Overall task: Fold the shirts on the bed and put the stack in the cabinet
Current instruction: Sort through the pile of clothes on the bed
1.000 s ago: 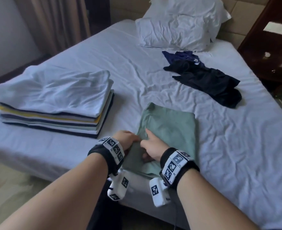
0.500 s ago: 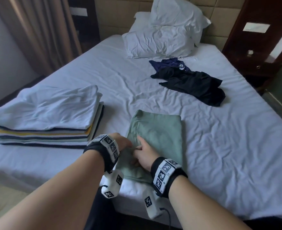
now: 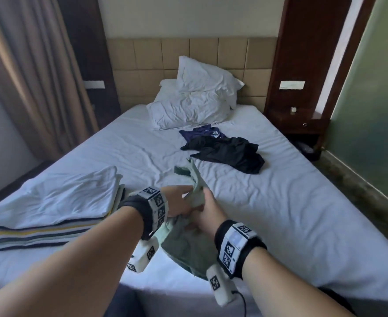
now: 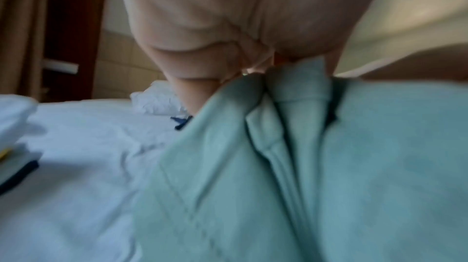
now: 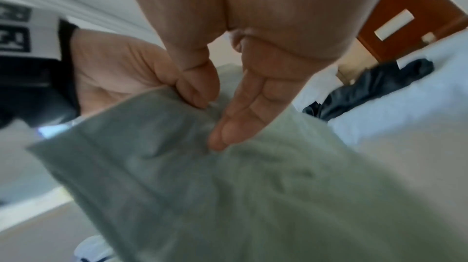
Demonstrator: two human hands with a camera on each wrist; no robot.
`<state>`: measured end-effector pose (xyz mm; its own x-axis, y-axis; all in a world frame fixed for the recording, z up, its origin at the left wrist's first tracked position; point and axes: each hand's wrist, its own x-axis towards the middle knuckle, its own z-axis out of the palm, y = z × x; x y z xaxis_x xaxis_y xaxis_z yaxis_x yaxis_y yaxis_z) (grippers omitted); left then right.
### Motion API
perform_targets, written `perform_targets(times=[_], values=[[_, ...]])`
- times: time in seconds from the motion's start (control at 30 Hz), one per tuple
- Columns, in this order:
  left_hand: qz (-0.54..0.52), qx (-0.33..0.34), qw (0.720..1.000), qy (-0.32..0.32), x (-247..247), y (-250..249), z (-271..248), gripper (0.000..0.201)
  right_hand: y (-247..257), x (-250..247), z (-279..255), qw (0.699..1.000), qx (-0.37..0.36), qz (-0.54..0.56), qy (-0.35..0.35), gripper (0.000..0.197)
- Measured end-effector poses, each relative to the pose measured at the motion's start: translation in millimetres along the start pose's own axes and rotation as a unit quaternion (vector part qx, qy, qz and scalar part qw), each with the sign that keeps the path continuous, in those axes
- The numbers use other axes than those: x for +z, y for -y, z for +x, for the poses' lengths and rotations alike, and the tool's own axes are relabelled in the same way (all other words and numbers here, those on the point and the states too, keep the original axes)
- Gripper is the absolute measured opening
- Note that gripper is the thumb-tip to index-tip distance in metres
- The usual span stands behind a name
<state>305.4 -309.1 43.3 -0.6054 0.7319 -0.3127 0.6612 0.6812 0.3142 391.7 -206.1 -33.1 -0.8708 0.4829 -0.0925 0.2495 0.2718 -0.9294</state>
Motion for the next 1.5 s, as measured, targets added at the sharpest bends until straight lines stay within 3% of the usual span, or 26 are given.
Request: perform_targets(times=[0.13, 0.27, 0.4, 0.57, 0.7, 0.8, 0.93, 1.13, 1.23, 1.4, 1.5], values=[[0.141, 0.056, 0.988, 0.02, -37, -42, -43, 0.051, 29, -40, -35, 0.986, -0.055, -0.151, -0.053, 0.083], [0.216, 0.066, 0.974, 0.031, -56, -70, -69, 0.068, 47, -61, -67, 0.933, -0.119, -0.318, -0.118, 0.065], [0.233, 0.096, 0.967, 0.029, -61, -82, -94, 0.073, 43, -76, -86, 0.858, -0.122, -0.45, -0.216, 0.026], [0.236, 0.117, 0.964, -0.038, -60, -80, -118, 0.073, 39, -110, -105, 0.827, -0.154, -0.496, -0.218, 0.023], [0.225, 0.122, 0.955, -0.15, -65, -73, -132, 0.049, 53, -130, -126, 0.826, -0.129, -0.5, -0.228, 0.032], [0.211, 0.111, 0.948, -0.209, -70, -67, -139, 0.034, 65, -144, -132, 0.805, -0.142, -0.522, -0.243, 0.029], [0.21, 0.103, 0.943, -0.235, -70, -60, -148, 0.028, 84, -154, -141, 0.805, -0.135, -0.538, -0.211, 0.016], [0.143, 0.071, 0.946, -0.284, -71, -42, -146, 0.031, 90, -157, -145, 0.818, -0.164, -0.509, -0.21, 0.018], [0.095, 0.055, 0.94, -0.322, -72, -32, -140, 0.021, 87, -158, -141, 0.827, -0.18, -0.49, -0.21, 0.02], [-0.009, 0.015, 0.929, -0.37, -64, -2, -122, 0.003, 80, -169, -130, 0.831, -0.112, -0.527, -0.135, 0.025], [-0.103, -0.01, 0.929, -0.355, -51, 22, -103, 0.015, 74, -171, -120, 0.848, -0.049, -0.525, -0.064, 0.021]])
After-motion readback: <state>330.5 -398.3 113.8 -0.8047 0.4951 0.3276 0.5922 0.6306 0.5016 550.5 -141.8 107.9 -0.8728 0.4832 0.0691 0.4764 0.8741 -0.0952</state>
